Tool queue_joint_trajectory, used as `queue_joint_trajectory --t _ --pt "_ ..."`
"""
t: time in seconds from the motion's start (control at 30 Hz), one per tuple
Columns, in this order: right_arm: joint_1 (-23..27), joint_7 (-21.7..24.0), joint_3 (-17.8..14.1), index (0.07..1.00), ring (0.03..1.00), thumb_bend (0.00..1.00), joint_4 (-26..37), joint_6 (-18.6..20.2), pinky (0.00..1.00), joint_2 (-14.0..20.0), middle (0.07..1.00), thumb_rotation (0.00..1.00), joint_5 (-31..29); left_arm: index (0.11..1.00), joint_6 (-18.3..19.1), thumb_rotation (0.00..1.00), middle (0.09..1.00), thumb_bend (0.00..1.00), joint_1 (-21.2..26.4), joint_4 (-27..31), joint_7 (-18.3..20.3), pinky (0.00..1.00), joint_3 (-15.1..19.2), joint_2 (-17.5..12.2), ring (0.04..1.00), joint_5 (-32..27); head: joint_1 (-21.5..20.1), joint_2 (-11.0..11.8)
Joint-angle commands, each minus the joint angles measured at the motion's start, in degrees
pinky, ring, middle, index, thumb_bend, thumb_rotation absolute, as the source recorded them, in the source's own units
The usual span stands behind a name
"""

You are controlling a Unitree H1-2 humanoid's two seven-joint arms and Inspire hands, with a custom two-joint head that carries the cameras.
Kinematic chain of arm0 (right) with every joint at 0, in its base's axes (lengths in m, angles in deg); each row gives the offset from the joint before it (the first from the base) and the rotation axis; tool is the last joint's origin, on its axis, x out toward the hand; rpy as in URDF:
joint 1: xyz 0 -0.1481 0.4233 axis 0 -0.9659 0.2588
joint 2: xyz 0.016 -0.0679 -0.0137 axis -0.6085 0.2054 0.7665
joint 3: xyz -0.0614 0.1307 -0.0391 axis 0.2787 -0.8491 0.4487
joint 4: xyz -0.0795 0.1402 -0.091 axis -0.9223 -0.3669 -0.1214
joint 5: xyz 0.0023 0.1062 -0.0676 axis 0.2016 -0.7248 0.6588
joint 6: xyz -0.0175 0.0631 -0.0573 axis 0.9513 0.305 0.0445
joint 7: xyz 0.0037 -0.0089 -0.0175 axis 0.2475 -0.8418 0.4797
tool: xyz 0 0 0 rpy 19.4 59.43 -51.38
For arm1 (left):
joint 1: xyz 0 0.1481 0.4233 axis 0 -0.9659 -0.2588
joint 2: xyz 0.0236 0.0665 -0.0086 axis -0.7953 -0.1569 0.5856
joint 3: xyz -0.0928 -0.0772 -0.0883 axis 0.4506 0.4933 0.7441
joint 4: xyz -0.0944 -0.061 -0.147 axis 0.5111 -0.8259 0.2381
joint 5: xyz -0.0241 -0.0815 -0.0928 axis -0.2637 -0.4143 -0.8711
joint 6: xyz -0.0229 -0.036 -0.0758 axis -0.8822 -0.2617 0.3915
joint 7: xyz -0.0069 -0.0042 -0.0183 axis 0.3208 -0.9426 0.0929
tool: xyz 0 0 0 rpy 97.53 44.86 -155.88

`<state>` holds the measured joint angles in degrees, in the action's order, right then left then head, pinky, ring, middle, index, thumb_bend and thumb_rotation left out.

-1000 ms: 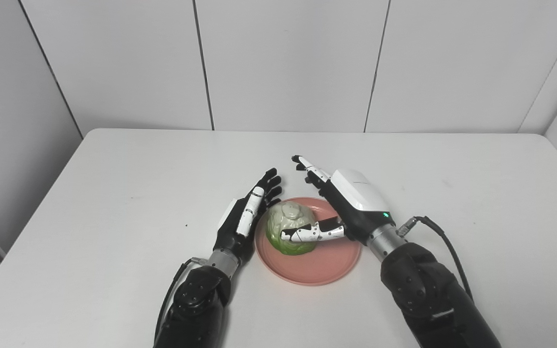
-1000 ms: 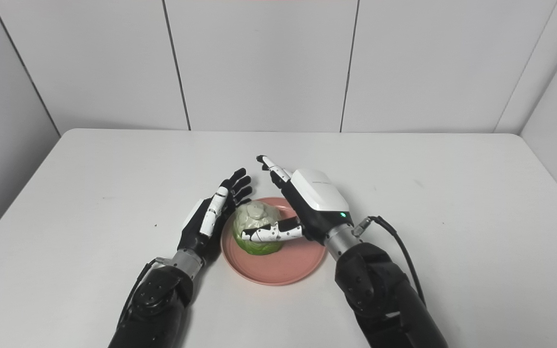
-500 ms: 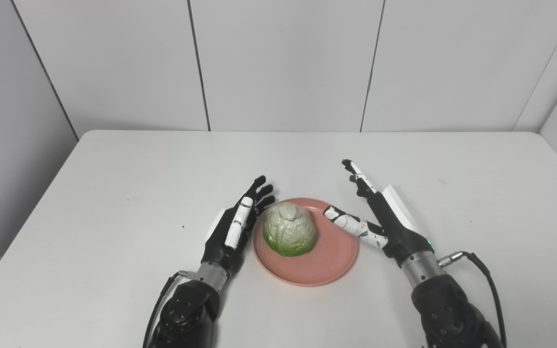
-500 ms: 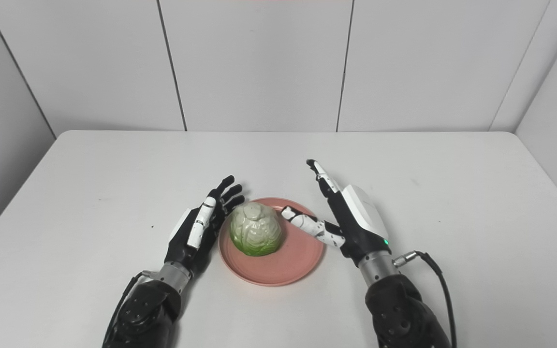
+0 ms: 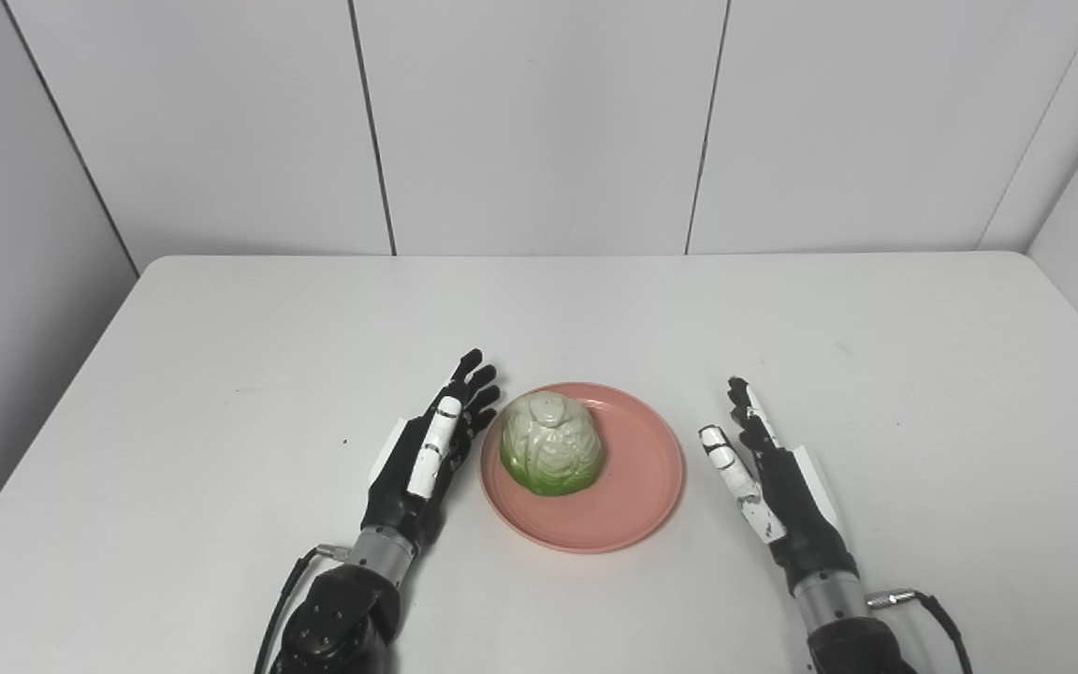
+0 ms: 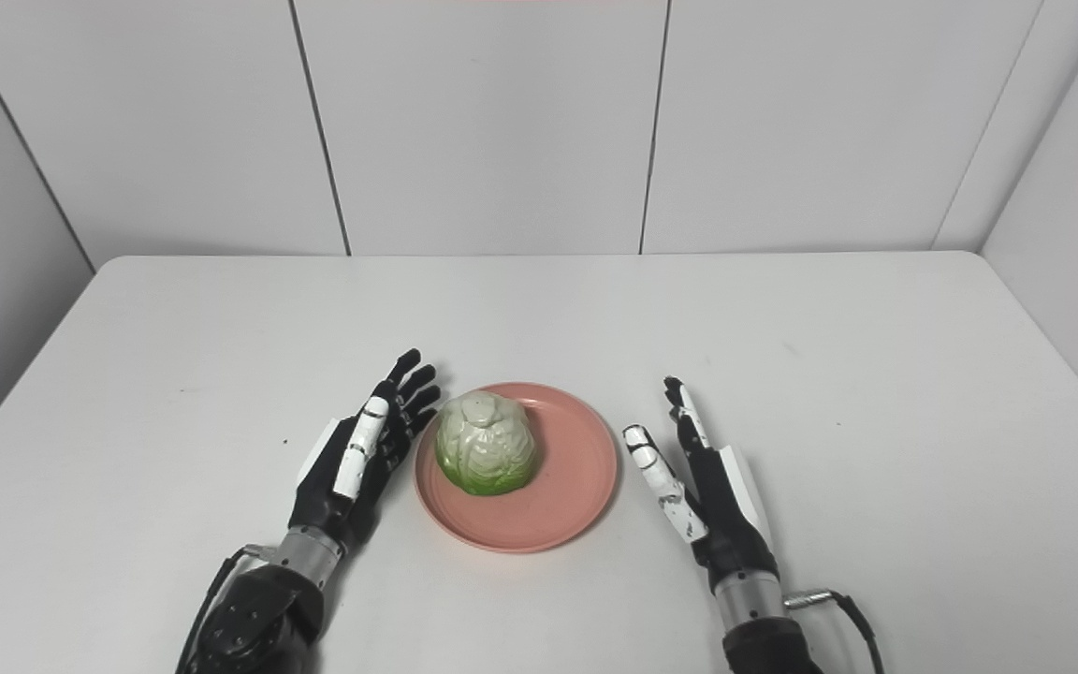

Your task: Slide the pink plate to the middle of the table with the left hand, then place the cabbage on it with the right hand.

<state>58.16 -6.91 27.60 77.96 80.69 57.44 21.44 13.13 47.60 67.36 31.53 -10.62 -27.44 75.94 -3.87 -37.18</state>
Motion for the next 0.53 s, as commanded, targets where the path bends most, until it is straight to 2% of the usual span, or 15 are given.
queue_joint_trajectory --t 0.0,0.1,0.27,0.5 --pt "0.30 -0.54 0.13 0.989 0.972 0.34 0.20 -3.63 0.95 0.21 0.981 1.00 -1.03 0.970 -1.21 1.00 0.972 0.47 -3.13 -2.32 -0.77 0.94 0.21 -1.10 0.954 1.29 0.25 0.13" --pt "-0.52 -0.31 0.37 0.988 0.975 0.26 -0.50 -4.68 0.96 0.65 0.985 1.00 -1.51 0.968 -2.01 1.00 0.971 0.47 -3.87 -2.28 -1.21 0.94 0.01 -1.23 0.949 2.44 0.15 0.11" --pt "-0.92 -0.21 1.02 0.983 0.981 0.25 -1.75 -6.83 0.97 1.21 0.986 1.00 -2.11 0.973 -2.97 1.00 0.977 0.45 -4.33 -2.36 -1.42 0.94 -0.21 -1.65 0.953 4.04 0.31 0.09" --pt "-0.98 -0.70 1.83 0.983 0.977 0.23 -2.73 -7.77 0.96 1.73 0.981 1.00 -1.50 0.971 -3.97 1.00 0.976 0.45 -3.78 -4.11 -1.41 0.95 0.19 -1.91 0.953 4.31 0.25 0.21"
